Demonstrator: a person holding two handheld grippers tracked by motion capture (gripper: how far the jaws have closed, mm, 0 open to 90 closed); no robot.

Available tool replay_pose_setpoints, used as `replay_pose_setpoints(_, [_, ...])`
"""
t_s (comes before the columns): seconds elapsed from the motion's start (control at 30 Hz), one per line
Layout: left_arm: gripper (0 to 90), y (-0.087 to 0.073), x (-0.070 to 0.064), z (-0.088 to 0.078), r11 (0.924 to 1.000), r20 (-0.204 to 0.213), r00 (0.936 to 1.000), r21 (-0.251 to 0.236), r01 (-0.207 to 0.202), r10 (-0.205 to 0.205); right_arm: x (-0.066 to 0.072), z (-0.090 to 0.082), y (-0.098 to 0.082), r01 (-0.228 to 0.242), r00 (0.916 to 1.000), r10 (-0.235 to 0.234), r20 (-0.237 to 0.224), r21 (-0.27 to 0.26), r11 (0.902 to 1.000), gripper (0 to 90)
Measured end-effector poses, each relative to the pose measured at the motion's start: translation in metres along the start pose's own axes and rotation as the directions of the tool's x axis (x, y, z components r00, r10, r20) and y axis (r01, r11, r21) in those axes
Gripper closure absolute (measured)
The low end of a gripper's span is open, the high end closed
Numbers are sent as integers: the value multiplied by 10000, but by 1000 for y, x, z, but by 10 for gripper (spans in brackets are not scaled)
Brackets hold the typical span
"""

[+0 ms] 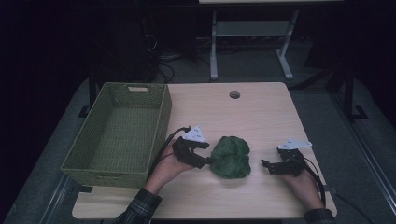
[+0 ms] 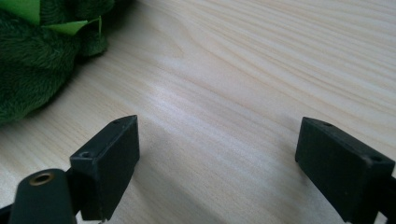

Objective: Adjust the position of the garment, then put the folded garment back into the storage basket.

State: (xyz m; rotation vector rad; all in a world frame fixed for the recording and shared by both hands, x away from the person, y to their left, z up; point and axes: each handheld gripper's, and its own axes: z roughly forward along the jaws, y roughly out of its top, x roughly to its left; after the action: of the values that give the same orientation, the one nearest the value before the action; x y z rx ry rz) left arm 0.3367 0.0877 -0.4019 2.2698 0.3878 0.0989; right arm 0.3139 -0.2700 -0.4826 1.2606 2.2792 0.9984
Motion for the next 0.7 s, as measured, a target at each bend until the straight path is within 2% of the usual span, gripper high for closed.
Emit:
replay_pose_setpoints(0.1, [264,4,0,5,9996,38,9997,180,-238,238,0,0,0,2,10000,-2,6,-5,10000,134])
replay_pose_setpoints(0.13, [248,8,2,10,9979,87,9988,446,-479,475,0,0,0,1,10000,-1,5,-5,10000,134])
replay_pose_setpoints(0.23, [199,12,4,18,9945,177,9973,759,-729,717,0,0,0,-3,10000,3,4,-2,10000,134])
replay_pose_setpoints(0.3, [189,12,4,21,9939,206,9971,807,-752,737,0,0,0,4,10000,-4,5,-6,10000,134])
replay_pose_setpoints(0.33, [170,14,6,26,9883,290,9944,1113,-1041,1014,0,0,0,-6,10000,6,4,-1,10000,134])
replay_pose_setpoints(0.4, [155,14,5,29,9893,318,9952,1102,-961,931,0,0,0,7,10000,-7,6,-7,10000,134])
replay_pose_setpoints(0.47, [146,15,6,38,9842,514,9928,1357,-1139,1078,0,0,0,-5,10000,5,4,-2,10000,134])
replay_pose_setpoints(0.53, [145,15,6,41,9836,560,9928,1409,-1128,1059,0,0,0,6,10000,-6,6,-7,10000,134])
replay_pose_setpoints(0.7, [135,13,8,57,9763,887,9888,1696,-1341,1204,0,0,0,7,10000,-7,7,-10,10000,135])
